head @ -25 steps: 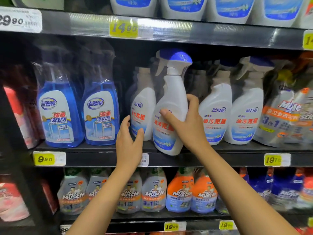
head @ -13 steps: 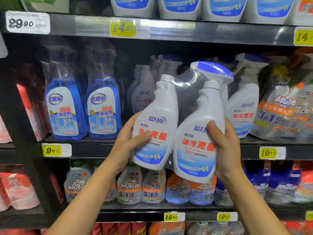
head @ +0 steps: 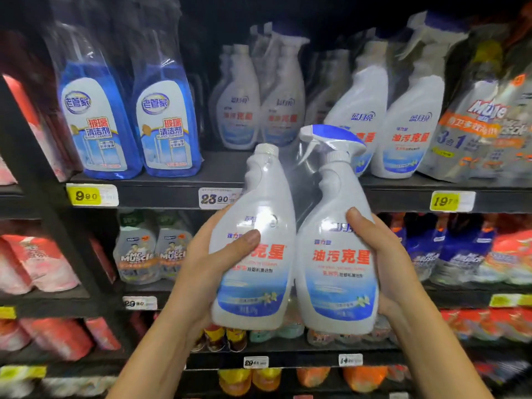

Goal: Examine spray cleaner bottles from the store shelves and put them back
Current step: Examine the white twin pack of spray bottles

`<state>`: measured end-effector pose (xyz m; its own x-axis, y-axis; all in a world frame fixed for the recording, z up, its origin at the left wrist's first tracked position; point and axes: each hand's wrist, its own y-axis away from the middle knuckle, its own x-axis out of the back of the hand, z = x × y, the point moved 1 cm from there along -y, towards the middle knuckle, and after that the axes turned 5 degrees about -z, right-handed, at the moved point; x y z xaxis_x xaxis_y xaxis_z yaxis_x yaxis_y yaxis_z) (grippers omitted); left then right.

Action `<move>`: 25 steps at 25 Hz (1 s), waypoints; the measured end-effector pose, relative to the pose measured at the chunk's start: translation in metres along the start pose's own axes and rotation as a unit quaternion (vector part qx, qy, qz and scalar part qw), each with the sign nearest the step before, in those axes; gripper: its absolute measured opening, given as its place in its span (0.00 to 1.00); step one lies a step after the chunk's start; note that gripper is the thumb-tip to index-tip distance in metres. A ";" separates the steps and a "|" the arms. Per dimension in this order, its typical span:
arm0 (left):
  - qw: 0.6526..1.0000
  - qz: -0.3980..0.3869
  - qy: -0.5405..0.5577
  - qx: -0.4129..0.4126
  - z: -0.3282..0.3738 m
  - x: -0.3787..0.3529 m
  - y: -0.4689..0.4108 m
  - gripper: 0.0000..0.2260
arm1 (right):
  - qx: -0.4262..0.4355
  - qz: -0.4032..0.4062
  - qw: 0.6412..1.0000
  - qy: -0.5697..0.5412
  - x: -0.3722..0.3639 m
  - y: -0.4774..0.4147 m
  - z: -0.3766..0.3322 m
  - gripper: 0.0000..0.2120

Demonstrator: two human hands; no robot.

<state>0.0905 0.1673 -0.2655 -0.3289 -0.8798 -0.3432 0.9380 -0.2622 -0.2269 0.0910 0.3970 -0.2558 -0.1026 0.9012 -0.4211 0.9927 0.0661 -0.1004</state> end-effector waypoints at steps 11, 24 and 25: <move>0.996 0.085 0.023 -0.010 -0.036 0.019 0.035 0.29 | 0.051 -0.070 0.981 0.174 -0.019 0.021 0.006 0.21; 0.997 0.081 0.002 -0.014 -0.041 0.019 0.054 0.24 | 0.151 0.091 0.950 0.259 -0.057 -0.026 -0.035 0.15; 0.997 0.076 0.002 -0.014 -0.040 0.019 0.054 0.24 | 0.156 0.104 0.945 0.270 -0.059 -0.027 -0.035 0.14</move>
<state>0.1304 0.1521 -0.3210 -0.1844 -0.9069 -0.3788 0.9735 -0.1154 -0.1976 0.0722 0.3575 -0.1964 0.2221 0.9737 0.0513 0.9126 -0.1890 -0.3624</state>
